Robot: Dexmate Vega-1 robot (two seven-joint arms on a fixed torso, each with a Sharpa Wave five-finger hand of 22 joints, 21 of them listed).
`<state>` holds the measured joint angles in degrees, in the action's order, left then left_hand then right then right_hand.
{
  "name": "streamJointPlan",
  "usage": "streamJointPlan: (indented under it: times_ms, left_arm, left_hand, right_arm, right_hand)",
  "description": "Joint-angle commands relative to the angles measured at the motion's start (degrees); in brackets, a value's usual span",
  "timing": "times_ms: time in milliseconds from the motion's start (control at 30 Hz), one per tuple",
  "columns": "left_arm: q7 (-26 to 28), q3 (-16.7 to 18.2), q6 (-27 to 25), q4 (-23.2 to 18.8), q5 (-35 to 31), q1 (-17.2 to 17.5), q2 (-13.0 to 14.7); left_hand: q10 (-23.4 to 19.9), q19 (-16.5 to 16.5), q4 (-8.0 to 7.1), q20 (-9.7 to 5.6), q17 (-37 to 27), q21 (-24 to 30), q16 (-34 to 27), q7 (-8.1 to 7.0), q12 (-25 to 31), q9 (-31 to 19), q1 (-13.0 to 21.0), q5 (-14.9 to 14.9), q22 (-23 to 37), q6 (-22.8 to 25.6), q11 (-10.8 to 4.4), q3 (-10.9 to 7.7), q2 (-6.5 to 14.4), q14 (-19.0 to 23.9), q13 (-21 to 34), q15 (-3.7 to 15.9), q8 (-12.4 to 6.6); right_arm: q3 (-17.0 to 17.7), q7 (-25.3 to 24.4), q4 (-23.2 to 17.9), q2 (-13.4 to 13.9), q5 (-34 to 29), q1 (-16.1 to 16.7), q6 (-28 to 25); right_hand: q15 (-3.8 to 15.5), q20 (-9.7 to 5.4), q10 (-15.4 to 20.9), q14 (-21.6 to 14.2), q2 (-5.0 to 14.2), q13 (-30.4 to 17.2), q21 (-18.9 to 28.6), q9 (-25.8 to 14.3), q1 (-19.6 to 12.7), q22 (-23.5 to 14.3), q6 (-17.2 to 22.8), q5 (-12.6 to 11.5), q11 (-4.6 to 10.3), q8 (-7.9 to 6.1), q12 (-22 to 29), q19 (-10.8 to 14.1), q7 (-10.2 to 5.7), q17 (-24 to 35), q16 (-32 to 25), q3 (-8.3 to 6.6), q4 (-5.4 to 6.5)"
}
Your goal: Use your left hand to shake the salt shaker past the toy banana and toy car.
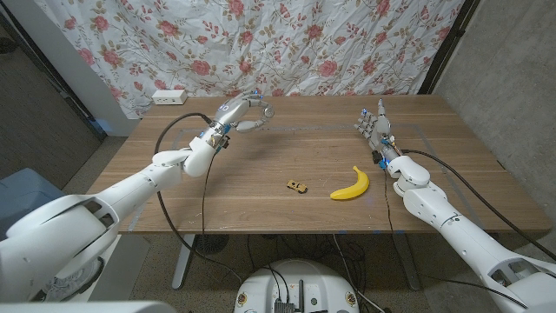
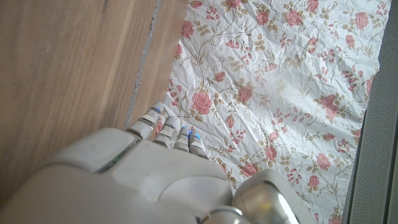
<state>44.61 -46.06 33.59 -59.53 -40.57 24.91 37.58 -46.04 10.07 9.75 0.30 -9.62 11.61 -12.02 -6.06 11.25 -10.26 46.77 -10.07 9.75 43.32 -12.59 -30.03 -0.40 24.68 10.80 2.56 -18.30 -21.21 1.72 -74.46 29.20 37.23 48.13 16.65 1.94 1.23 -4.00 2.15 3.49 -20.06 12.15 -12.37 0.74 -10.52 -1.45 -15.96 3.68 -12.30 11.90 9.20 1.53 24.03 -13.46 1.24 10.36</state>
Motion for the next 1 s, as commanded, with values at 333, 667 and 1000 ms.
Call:
streamJointPlan:
  times_ms: [333, 667, 1000]
  left_arm:
    - [8.4, -5.7, -0.8, 2.3, -10.3, -5.9, 2.3]
    - [11.2, -8.4, -4.9, 1.9, -14.4, -7.6, 2.5]
    - [15.5, -11.6, -7.8, 4.4, -18.1, -9.9, 2.3]
  left_hand:
    - [-0.4, 0.7, -0.14, -0.28, -0.2, -0.2, 0.5, -1.1, 0.2, -0.4, 0.2, -0.3, 0.1, 1.4, -0.21, 0.43, 1.0, 0.8, 0.3, 7.5, 0.12]
    - [-0.3, 0.8, -0.09, -0.48, -0.2, -0.3, 0.6, -1.61, 0.1, -0.5, 0.3, -0.3, 0.1, 1.7, -0.25, 0.64, 1.2, 1.1, 0.3, 7.7, 0.21]
    - [-0.5, 1.0, -0.08, -0.76, -0.2, -0.3, 0.6, -1.94, 0.2, -0.6, 0.3, -0.2, 0.1, 2.1, -0.28, 0.88, 1.4, 1.4, 0.3, 7.87, 0.23]
  right_arm:
    - [0.0, 0.0, 0.0, 0.0, 0.0, 0.0, 0.0]
    - [0.0, 0.0, 0.0, 0.0, 0.0, 0.0, 0.0]
    - [0.0, 0.0, -0.1, 0.0, 0.0, 0.0, 0.0]
  right_hand:
    - [1.96, 0.01, -0.5, 0.4, 5.69, -0.2, 0.4, -0.2, 0.3, -0.3, -0.1, -0.4, 0.03, -0.2, 0.4, 0.4, 0.5, 0.3, -0.2, 0.06, 0.32]
    - [2.0, 0.02, -0.3, 0.3, 5.69, -0.2, 0.4, -0.2, 0.3, -0.3, -0.1, -0.4, 0.0, -0.2, 0.4, 0.4, 0.47, 0.3, -0.2, 0.06, 0.32]
    - [1.87, -0.03, -0.3, 0.3, 5.69, -0.2, 0.4, -0.2, 0.3, -0.3, -0.1, -0.4, -0.02, -0.2, 0.4, 0.4, 0.49, 0.3, -0.3, 0.07, 0.32]
